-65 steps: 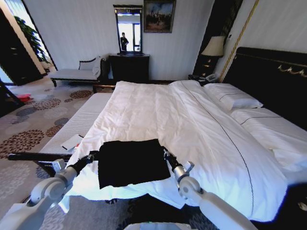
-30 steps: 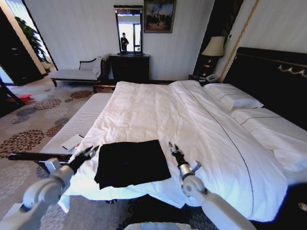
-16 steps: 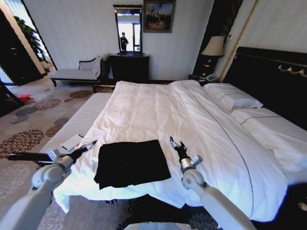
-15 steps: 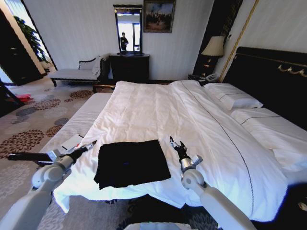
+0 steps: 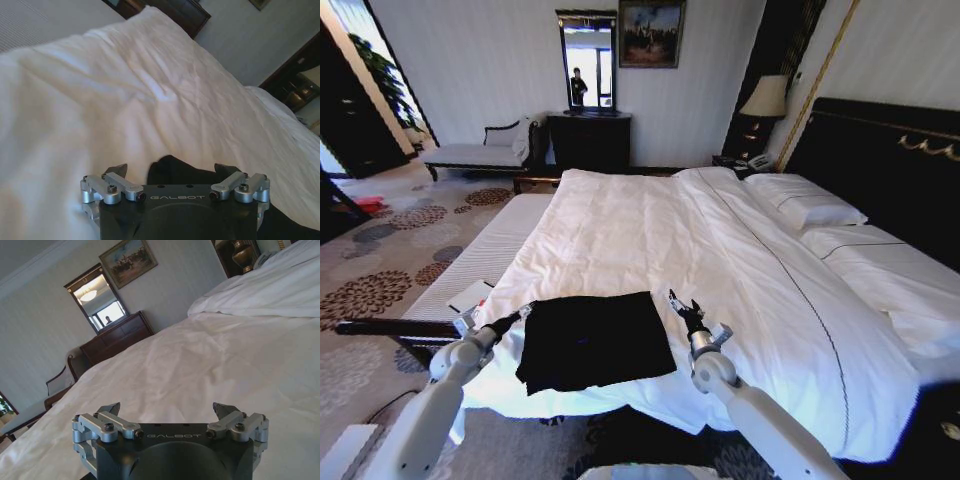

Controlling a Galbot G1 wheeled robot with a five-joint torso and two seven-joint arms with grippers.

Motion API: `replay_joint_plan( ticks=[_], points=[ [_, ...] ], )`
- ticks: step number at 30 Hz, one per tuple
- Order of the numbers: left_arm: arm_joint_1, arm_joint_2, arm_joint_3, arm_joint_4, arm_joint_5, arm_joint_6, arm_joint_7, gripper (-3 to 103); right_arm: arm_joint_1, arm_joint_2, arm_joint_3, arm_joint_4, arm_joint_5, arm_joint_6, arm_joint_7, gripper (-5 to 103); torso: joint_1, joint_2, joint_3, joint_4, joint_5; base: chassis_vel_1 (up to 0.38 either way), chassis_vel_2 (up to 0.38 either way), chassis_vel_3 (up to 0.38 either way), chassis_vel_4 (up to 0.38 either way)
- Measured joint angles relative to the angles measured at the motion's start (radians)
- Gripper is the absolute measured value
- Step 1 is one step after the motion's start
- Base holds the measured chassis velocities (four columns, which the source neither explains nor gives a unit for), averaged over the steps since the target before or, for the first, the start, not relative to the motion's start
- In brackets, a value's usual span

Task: Fold the clothes on the bed.

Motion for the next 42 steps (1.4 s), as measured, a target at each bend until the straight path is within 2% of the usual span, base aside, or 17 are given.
replay_joint_plan(
  ticks=[7,8,10,12,13,17,19,23,25,29,37,42],
  points=[
    [-0.02,-0.015,0.027,0.028,0.0,0.012,0.005,89,0.016,0.009,-0.005,-0.02,0.001,-0.006,0.012,100,0.0,0.0,0.0,0.0002,0.0,0.0,0.0,0.0,0.0],
    [-0.021,-0.016,0.027,0.03,0.0,0.012,0.005,78,0.017,0.009,-0.006,-0.021,0.001,-0.007,0.013,100,0.0,0.0,0.0,0.0002,0.0,0.0,0.0,0.0,0.0],
    [-0.022,-0.017,0.028,0.032,0.0,0.012,0.005,78,0.018,0.01,-0.006,-0.023,0.001,-0.007,0.014,100,0.0,0.0,0.0,0.0002,0.0,0.0,0.0,0.0,0.0],
    [-0.024,-0.017,0.028,0.036,0.001,0.007,0.004,67,0.02,0.011,-0.007,-0.025,0.001,-0.008,0.017,100,0.0,0.0,0.0,0.0002,0.0,0.0,0.0,0.0,0.0],
    [-0.024,-0.017,0.028,0.036,0.001,0.007,0.004,67,0.02,0.011,-0.007,-0.025,0.001,-0.008,0.017,100,0.0,0.0,0.0,0.0002,0.0,0.0,0.0,0.0,0.0],
    [-0.025,-0.016,0.018,0.038,-0.003,-0.01,0.001,45,0.02,0.015,-0.01,-0.03,0.0,-0.009,0.018,100,0.0,0.0,0.0,0.0001,-0.0001,0.0,0.0,0.0,0.0],
    [-0.025,-0.015,0.016,0.038,-0.004,-0.012,0.001,45,0.02,0.015,-0.011,-0.031,-0.001,-0.009,0.018,100,0.0,0.0,0.0,0.0001,-0.0001,0.0,0.0,0.0,0.0],
    [-0.023,-0.011,0.012,0.033,-0.007,-0.016,-0.001,24,0.024,0.019,-0.013,-0.033,-0.003,-0.01,0.022,100,0.0,0.0,0.0,0.0001,-0.0001,0.0,0.0,0.0,0.0],
    [-0.022,-0.01,0.011,0.032,-0.007,-0.016,-0.001,24,0.025,0.019,-0.014,-0.033,-0.003,-0.01,0.023,100,0.0,0.0,0.0,0.0001,-0.0001,0.0,0.0,0.0,0.0],
    [-0.017,-0.009,0.009,0.026,-0.007,-0.017,-0.002,3,0.027,0.017,-0.014,-0.029,-0.003,-0.011,0.028,100,0.0,0.0,0.0,0.0001,-0.0001,0.0,0.0,0.0,0.0],
    [-0.016,-0.005,0.002,0.02,-0.006,-0.022,-0.003,0,0.031,0.018,-0.012,-0.03,-0.001,-0.014,0.029,100,0.0,0.0,0.0,0.0,-0.0002,0.0,0.0,0.0,0.0],
    [-0.033,0.008,-0.002,0.024,-0.009,-0.026,-0.005,0,0.064,0.038,-0.026,-0.039,0.057,-0.037,0.03,100,0.0,0.0,0.0,0.0001,-0.0001,0.0,0.0,0.0,0.0]
  ],
)
